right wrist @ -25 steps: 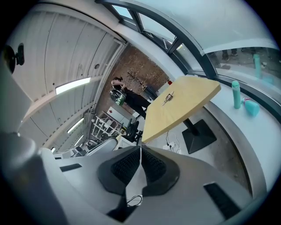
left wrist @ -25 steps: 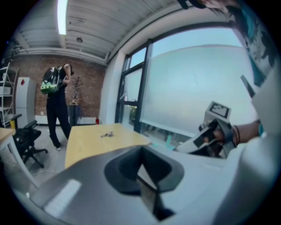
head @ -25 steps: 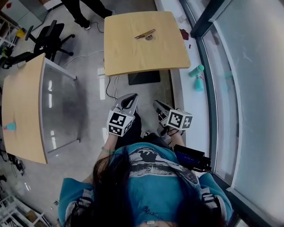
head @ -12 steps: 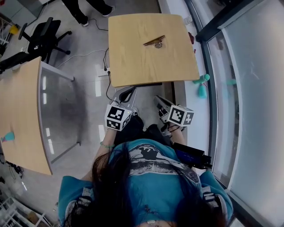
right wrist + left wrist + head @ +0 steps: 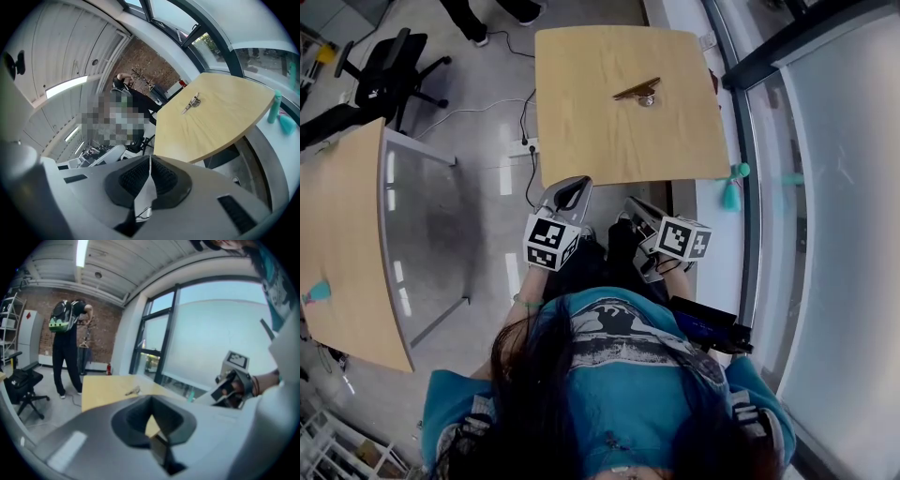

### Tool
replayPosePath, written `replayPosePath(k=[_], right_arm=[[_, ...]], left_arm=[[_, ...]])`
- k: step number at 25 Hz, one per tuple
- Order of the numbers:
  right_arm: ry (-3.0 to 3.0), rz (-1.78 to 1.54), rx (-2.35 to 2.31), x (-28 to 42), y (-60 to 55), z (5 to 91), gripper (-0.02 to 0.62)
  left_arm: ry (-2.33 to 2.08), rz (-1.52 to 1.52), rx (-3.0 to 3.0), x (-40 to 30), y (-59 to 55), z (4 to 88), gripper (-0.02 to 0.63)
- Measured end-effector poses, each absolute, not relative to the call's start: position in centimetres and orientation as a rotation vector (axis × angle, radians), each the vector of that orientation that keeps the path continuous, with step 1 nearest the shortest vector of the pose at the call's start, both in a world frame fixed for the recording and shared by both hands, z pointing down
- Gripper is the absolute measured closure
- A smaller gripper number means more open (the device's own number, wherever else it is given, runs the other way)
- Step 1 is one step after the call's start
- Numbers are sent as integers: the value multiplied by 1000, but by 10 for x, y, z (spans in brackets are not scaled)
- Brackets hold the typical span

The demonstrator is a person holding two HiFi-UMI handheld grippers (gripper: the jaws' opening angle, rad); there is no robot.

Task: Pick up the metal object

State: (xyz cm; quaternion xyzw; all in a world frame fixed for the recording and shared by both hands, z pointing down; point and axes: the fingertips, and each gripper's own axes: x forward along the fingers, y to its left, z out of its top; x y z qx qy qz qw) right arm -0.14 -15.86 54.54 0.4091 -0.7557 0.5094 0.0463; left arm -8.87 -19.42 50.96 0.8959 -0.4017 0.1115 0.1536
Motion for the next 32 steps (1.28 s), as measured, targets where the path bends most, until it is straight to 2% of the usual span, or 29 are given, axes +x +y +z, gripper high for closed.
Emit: replayPosePath(k=[15, 27, 32], right_arm=[[-2330, 1479, 1164, 38, -287, 554, 575], [-2246, 1141, 1021, 91, -432, 610, 574], [-2208, 742, 896, 90, -474, 637, 564]], left_arm=[[-1328, 324, 2465, -85, -292, 512, 603], [-1447, 347, 2343, -61, -352, 521, 603], [-1485, 352, 2266, -60, -356, 529, 603]])
